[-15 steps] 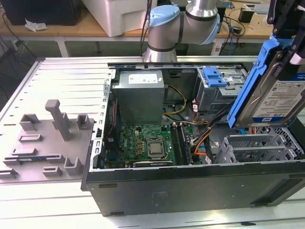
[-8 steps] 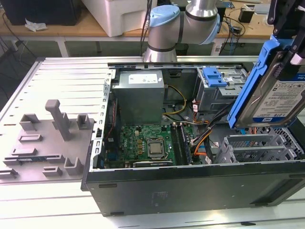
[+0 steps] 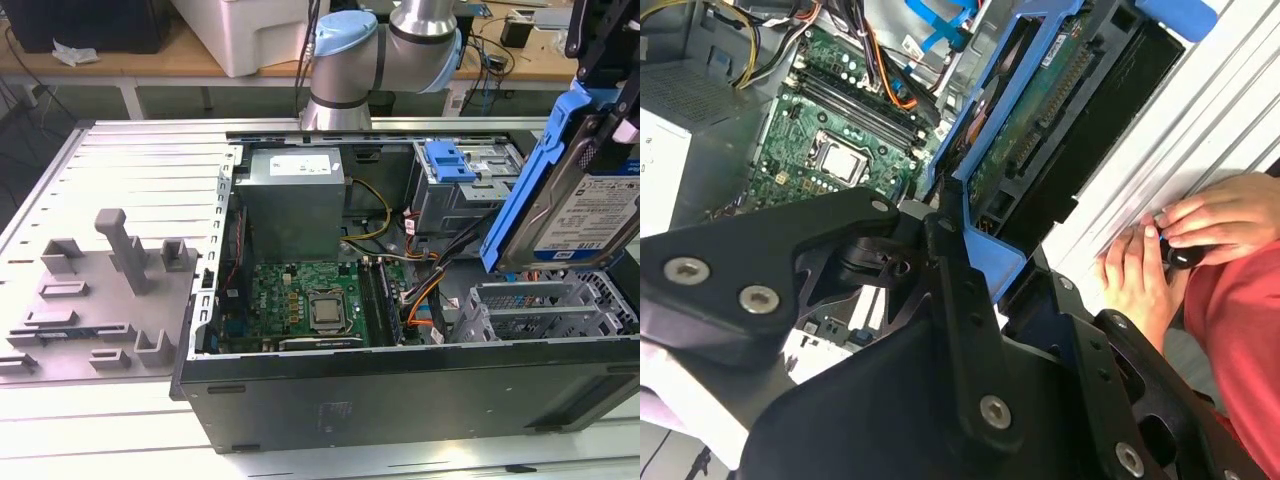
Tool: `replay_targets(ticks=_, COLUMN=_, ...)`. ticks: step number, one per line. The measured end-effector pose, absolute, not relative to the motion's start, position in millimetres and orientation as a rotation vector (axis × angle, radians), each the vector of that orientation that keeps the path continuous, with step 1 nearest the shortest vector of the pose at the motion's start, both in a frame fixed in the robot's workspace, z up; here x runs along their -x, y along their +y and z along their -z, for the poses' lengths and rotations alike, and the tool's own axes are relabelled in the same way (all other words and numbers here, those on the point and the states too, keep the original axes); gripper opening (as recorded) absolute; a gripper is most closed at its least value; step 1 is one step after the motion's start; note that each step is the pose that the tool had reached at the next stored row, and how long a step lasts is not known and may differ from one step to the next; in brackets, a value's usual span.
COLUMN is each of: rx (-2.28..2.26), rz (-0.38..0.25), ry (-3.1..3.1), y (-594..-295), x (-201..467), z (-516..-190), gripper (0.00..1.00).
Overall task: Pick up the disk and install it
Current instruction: 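Insert the disk into the insertion slot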
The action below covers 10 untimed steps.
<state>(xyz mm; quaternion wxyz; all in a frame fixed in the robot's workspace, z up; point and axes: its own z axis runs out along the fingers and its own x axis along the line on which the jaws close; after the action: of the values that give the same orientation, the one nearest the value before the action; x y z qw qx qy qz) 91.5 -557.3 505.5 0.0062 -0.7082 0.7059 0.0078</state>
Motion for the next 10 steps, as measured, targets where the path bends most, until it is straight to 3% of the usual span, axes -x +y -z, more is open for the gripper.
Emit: replay_targets(ticks=10, rx=2.208, rz=-0.007, ry=2.202, y=-557.6, x=-99.5, z=-500.1, gripper=0.36)
